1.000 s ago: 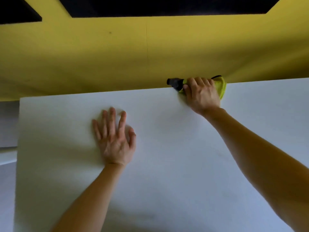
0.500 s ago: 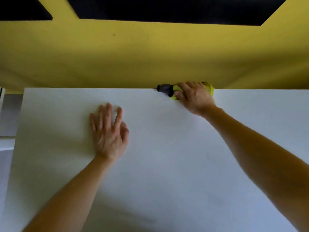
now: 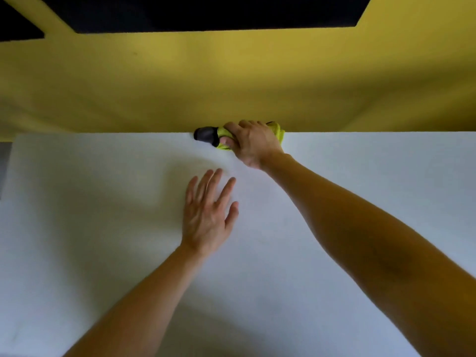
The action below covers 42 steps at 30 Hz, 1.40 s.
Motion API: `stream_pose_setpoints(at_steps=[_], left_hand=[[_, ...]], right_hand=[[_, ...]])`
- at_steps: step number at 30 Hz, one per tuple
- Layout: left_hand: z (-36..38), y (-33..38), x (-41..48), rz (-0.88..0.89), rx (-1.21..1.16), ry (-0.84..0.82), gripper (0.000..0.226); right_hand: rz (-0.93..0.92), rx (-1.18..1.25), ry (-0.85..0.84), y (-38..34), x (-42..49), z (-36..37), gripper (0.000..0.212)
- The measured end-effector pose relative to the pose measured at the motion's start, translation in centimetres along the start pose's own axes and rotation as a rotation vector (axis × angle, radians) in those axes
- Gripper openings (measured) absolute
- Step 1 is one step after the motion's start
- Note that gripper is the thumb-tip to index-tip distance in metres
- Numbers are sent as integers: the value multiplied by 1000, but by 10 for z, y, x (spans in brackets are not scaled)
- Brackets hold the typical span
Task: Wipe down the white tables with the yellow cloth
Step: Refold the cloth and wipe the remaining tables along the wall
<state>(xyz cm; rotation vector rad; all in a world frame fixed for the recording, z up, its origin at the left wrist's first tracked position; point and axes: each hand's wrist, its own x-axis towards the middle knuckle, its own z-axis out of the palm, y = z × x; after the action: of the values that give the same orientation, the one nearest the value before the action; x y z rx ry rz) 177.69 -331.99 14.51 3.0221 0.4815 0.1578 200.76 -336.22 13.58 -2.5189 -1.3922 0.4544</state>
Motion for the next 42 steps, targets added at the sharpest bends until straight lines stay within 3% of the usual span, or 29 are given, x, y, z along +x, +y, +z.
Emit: stream_pose_setpoints(at_steps=[5, 8, 12, 18, 22, 28, 31, 37, 39, 42], left_hand=[[23, 71, 35, -91, -49, 50, 51], [35, 80, 34, -187, -66, 102, 49], [41, 77, 30, -183, -62, 121, 49], [39, 78, 30, -201, -33, 119, 51], [42, 80, 33, -201, -35, 108, 50], [38, 78, 33, -194, -43, 103, 50], [38, 78, 34, -200, -48, 109, 50], [36, 81, 31, -193, -32, 106, 51], [38, 84, 34, -195, -31, 117, 51], [38, 84, 31, -184, -54, 135, 50]], right_hand=[[146, -49, 153, 157, -92, -27, 51], [210, -100, 164, 194, -120, -36, 53], [312, -121, 72, 148, -94, -29, 49], [-14, -7, -108, 36, -4, -8, 50], [-47, 6, -48, 89, -34, -14, 53], [201, -86, 172, 229, -135, -50, 60], [314, -130, 132, 193, -113, -41, 55], [1, -25, -33, 44, -19, -6, 48], [-32, -10, -50, 47, -18, -5, 50], [-4, 46, 13, 112, -58, -17, 52]])
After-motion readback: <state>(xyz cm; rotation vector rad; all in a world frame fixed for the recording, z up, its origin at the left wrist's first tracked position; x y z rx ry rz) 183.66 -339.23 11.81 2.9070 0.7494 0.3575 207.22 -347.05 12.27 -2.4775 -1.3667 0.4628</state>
